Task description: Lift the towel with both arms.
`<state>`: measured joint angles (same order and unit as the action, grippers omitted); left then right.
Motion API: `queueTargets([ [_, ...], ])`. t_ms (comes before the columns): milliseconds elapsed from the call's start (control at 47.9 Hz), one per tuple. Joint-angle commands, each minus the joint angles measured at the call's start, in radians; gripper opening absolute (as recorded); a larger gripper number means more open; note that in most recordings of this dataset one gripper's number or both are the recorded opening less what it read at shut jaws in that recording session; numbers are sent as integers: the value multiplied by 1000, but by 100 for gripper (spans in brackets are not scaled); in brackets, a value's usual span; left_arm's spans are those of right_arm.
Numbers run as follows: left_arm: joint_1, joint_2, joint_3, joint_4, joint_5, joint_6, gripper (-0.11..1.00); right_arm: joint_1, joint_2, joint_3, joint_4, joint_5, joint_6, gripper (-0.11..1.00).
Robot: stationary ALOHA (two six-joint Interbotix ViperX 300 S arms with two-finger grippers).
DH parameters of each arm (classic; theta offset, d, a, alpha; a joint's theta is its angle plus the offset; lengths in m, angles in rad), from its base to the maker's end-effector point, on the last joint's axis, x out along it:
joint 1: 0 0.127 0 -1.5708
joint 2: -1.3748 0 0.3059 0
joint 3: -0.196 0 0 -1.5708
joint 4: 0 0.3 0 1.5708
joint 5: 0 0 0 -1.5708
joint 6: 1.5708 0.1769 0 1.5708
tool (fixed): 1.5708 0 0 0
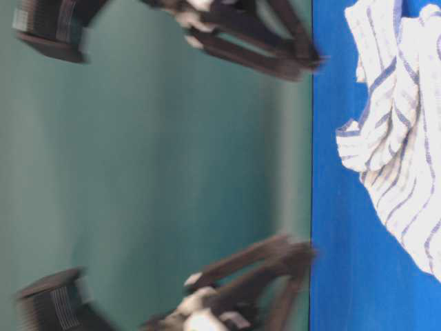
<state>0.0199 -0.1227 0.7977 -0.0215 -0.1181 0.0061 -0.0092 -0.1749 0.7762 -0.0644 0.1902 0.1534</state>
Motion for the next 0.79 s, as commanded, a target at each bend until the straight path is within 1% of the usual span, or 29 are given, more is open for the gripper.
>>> queueTargets([
  [0,-3,57,-17,0,-29,5,92,5,41,-3,0,-32,8,67],
  [167,-3,152,-28,0,-54,8,92,5,146,-2,2,-75,15,67],
  [334,-8,229,-28,0,-69,11,92,5,216,-5,12,-127,15,67],
  [605,-8,255,-29,0,-80,9,90,5,235,-8,17,-141,17,66],
  [668,-6,255,-31,0,-77,8,88,5,235,-8,17,-141,17,66],
  [710,-8,255,-31,0,-74,8,85,5,233,-9,17,-143,17,65],
  [772,-8,255,-31,0,-67,8,75,5,235,-11,15,-141,17,60],
])
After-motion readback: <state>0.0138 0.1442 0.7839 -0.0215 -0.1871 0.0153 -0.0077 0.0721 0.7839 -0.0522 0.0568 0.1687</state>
